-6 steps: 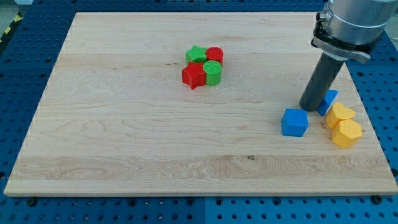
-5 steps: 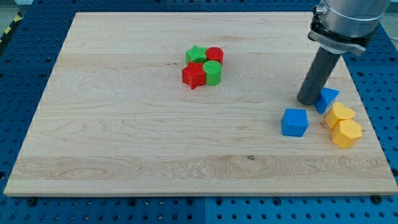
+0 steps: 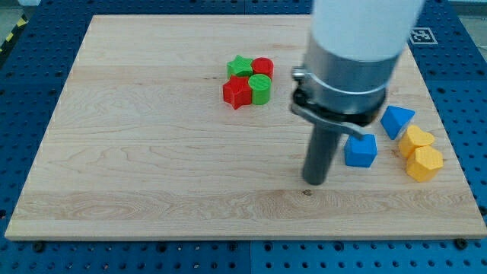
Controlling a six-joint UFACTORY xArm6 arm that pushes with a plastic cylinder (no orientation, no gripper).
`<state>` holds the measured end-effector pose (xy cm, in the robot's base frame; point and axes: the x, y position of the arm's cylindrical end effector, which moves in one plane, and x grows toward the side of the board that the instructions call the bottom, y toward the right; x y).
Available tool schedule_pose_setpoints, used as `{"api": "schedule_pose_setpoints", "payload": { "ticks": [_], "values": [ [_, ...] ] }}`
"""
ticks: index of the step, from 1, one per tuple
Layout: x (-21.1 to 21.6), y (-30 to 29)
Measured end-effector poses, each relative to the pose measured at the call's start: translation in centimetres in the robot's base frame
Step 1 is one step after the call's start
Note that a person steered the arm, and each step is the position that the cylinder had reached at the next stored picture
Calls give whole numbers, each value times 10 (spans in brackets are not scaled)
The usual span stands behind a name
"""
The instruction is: Slide the blue cube closer to the blue triangle
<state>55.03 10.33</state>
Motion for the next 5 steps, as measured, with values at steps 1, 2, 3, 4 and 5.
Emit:
{"api": "schedule_pose_setpoints", "payload": {
  "ticks": [1,2,3,4,5],
  "values": [
    [-3,37],
    [-6,47],
    [-11,44],
    [-25,42],
    [-42,42]
  ]
}}
